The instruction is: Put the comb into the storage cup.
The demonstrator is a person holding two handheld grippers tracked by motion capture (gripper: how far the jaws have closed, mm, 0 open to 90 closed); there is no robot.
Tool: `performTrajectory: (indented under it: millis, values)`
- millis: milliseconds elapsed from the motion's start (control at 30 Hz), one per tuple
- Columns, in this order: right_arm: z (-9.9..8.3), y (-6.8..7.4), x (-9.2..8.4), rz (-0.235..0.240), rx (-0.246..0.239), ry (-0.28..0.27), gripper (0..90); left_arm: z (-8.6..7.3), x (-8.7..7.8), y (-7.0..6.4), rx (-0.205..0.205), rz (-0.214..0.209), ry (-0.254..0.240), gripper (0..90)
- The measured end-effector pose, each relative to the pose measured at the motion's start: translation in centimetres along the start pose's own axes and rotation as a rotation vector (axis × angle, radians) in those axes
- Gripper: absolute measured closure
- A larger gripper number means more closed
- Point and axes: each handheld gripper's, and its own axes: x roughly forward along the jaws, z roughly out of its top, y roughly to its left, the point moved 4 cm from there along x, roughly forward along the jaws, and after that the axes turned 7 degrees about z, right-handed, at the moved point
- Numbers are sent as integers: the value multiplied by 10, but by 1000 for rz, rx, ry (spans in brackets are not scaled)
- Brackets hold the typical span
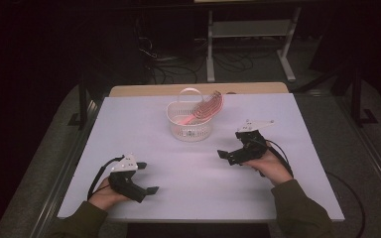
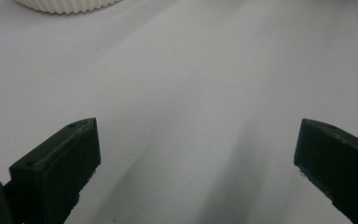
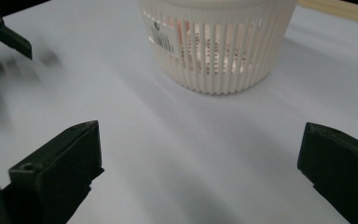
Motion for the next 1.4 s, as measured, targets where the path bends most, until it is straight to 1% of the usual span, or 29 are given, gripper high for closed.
performTrajectory:
  millis: [133, 467, 500, 567, 600, 733, 767, 900, 1033, 1267, 1400]
  values:
    - [-8, 2, -4, -3, 1, 10, 0, 0, 0, 0, 0, 1, 0, 1]
    - [-26, 7, -19, 2, 10, -14, 0, 0, 1, 0, 0, 0, -1, 1]
    - [-29, 8, -20, 3, 10, -15, 0, 0, 1, -1, 0, -1, 0, 1]
    - [-33, 9, -22, -4, 5, 2, 0, 0, 1, -1, 2, -1, 2, 1]
    - [-35, 10, -23, -4, 2, -5, 0, 1, 1, -1, 3, 0, 2, 1]
    - [-43, 11, -28, 1, 23, -18, 0, 1, 0, -1, 2, 1, 0, 1]
    - [-45, 11, -29, -2, 24, -12, 0, 1, 0, -1, 0, 0, -2, 1]
    - [-54, 13, -34, -1, 35, -27, 0, 1, 0, 0, 0, 1, -1, 1]
    - [-60, 13, -37, -7, 32, -29, 0, 0, 0, 0, -1, 2, -2, 1]
    - [-68, 13, -46, -18, 40, -47, 0, 0, 0, 0, 1, 3, 0, 1]
    - [-72, 13, -49, -24, 44, -46, 0, 0, 0, 0, 0, 4, 0, 1]
